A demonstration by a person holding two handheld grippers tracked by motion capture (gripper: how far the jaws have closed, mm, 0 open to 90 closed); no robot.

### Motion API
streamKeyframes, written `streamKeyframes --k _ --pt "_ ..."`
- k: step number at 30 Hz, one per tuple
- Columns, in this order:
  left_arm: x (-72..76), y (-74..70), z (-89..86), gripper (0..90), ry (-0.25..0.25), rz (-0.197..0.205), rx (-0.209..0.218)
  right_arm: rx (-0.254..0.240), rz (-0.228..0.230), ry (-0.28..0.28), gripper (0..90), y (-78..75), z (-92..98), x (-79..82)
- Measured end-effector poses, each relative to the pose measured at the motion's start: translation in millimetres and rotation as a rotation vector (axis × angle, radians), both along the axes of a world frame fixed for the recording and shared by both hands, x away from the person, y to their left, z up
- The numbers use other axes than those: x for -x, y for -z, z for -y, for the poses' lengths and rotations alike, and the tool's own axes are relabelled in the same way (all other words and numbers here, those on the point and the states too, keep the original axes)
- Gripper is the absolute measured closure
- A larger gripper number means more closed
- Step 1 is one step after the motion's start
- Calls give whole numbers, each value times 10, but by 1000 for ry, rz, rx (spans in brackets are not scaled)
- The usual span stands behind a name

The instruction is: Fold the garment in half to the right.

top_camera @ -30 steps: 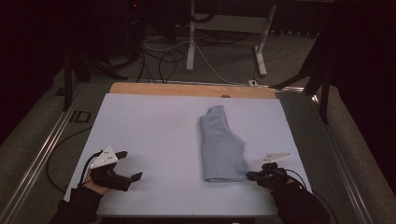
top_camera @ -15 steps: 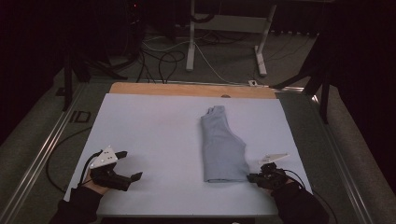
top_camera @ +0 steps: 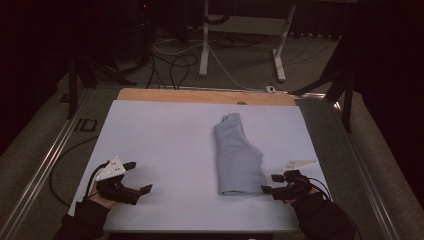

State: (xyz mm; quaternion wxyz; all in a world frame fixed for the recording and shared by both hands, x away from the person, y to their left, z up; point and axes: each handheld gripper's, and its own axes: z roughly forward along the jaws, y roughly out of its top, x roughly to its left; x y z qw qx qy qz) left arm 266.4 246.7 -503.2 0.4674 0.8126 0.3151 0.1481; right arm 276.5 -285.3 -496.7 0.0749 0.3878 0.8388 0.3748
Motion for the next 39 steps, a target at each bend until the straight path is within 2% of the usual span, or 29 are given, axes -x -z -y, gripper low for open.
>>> streamKeyframes --k 1,2,6,8,9,10,13,15,19,22,29,33,37,39 --pt "-3 -2 -7 4 -3 1 6 -19 14 2 202 -16 -2 -7" --pt "-2 -2 -6 4 -2 1 5 -40 37 10 113 -31 -14 -26" --pt "-6 -1 -8 4 3 0 10 -107 127 -21 105 -56 -33 -56" --pt "-1 -1 -6 4 7 3 14 -157 144 -42 104 -63 -41 -85" --pt "-1 -1 -8 4 13 4 13 -167 156 -63 105 -66 -44 -100" --pt "-1 -2 -11 4 12 4 12 -180 188 -84 105 -68 -46 -108" --pt "-1 -4 -21 4 13 6 17 -211 234 -111 102 -45 -57 -150" --pt "1 -5 -21 4 15 8 17 -201 241 -117 99 -16 -65 -181" --pt "12 -6 -9 4 23 11 17 -225 252 -108 95 36 -47 -213" --pt "7 5 -5 4 25 10 17 -207 273 -96 94 74 -40 -205" --pt "20 14 -3 4 28 13 12 -174 266 -51 89 141 -3 -188" --pt "24 14 -15 4 20 17 10 -155 279 -20 89 152 30 -161" --pt "36 21 -15 4 18 23 1 -122 271 6 88 188 40 -133" --pt "39 24 -17 4 19 23 0 -136 268 26 86 188 68 -137"
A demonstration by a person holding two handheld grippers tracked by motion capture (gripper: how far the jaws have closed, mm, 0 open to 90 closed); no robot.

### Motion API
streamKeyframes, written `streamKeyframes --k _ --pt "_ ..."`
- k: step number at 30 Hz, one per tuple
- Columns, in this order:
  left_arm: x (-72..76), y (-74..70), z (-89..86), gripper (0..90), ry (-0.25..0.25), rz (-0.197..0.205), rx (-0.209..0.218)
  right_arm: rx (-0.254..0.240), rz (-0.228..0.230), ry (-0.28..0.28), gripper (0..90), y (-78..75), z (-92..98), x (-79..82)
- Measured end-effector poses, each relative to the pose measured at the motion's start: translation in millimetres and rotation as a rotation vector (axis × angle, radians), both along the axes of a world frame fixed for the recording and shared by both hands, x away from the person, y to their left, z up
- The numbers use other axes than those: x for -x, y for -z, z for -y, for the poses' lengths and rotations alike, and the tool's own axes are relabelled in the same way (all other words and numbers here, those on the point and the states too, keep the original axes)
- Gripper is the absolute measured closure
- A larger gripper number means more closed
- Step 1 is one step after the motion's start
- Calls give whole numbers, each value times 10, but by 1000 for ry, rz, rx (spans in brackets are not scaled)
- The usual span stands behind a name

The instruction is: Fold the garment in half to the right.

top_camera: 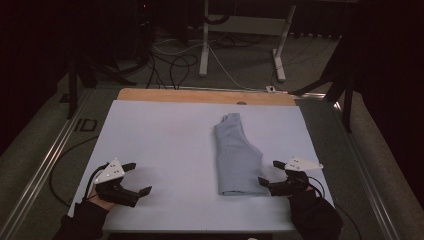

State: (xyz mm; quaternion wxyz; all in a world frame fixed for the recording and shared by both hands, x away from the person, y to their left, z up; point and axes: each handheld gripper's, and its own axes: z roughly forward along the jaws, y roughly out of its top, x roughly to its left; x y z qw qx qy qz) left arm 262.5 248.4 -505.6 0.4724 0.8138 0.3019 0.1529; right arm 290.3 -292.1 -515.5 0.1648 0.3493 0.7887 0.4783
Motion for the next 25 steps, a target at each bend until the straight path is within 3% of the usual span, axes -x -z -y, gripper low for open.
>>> streamKeyframes --k 11,25 --pt "31 28 -18 4 1 5 2 14 11 33 86 0 30 5" --pt "33 27 -8 4 -6 8 10 20 4 -4 86 9 -34 22"
